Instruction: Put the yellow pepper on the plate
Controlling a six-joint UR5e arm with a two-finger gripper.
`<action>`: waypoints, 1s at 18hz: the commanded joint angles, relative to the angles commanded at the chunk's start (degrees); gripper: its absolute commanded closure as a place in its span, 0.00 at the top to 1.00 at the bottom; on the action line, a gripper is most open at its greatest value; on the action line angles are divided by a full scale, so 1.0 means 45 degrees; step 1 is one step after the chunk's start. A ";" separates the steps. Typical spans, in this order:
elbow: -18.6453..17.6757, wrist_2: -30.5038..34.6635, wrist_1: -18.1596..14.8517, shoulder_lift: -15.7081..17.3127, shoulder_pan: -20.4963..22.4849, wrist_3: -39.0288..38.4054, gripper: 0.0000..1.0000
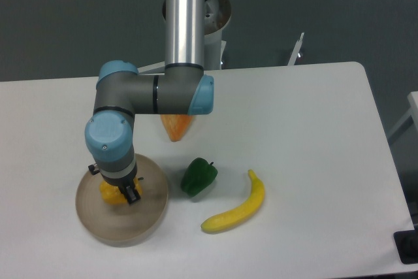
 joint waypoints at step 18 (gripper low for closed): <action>0.0117 0.0468 -0.0408 0.2264 0.2476 0.0661 1.00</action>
